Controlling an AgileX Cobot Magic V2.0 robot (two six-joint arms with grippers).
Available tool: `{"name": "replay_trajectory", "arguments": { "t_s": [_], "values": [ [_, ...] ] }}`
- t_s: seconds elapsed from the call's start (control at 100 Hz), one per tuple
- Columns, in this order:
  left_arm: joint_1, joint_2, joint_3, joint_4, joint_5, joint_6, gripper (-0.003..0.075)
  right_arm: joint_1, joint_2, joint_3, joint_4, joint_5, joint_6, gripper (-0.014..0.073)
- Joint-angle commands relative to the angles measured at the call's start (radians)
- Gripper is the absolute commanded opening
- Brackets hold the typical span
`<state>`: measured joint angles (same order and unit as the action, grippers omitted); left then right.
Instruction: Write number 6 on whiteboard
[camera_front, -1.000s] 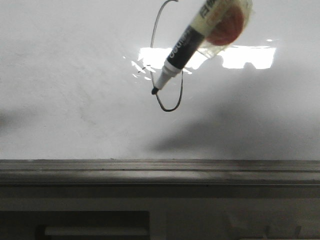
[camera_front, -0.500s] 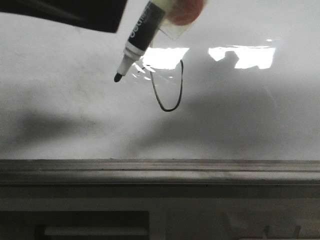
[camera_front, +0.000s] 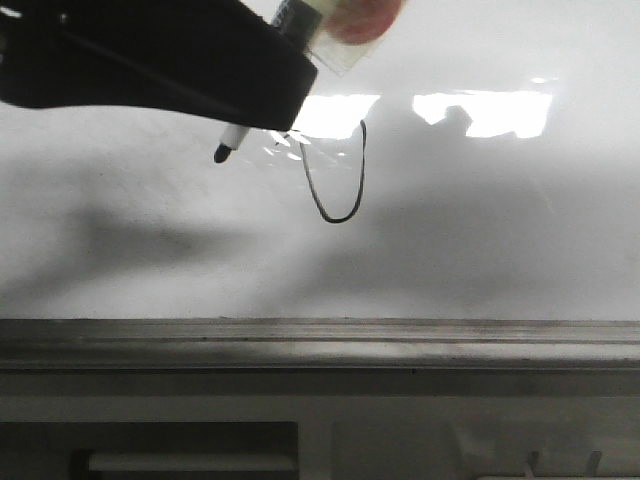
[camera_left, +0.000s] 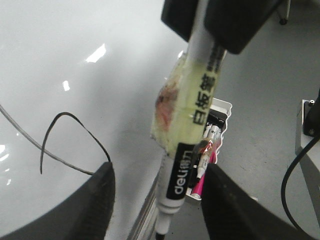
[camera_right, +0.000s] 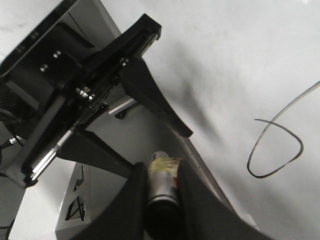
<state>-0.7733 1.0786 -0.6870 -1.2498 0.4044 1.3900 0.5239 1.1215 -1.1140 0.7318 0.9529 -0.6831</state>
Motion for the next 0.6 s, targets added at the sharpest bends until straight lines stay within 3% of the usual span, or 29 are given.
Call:
{"name": "replay_trajectory", "arguments": {
  "t_s": [0.0, 0.21, 0.4, 0.44, 0.59],
  "values": [
    [-0.008, -0.005, -0.04, -0.035, -0.013, 0.005, 0.0333, -0.002, -0.013, -0.032, 0.052, -0.032, -0.019, -0.0049],
    [-0.008, -0.003, -0.04, -0.042, -0.027, 0.005, 0.0301, -0.002, -0.013, -0.032, 0.052, -0.029, -0.019, -0.0049],
    [-0.008, -0.003, -0.04, -0.042, -0.027, 0.005, 0.005, -0.002, -0.013, -0.032, 0.052, -0.027, -0.019, -0.003],
    [-0.008, -0.003, -0.04, -0.042, -0.027, 0.005, -0.0021, -0.002, -0.013, -0.032, 0.052, -0.025, -0.019, 0.0008],
    [-0.008, -0.003, -0.04, -0.042, -0.027, 0.006, -0.002, -0.002, -0.013, -0.032, 0.052, -0.019, -0.02, 0.0213]
  ]
}}
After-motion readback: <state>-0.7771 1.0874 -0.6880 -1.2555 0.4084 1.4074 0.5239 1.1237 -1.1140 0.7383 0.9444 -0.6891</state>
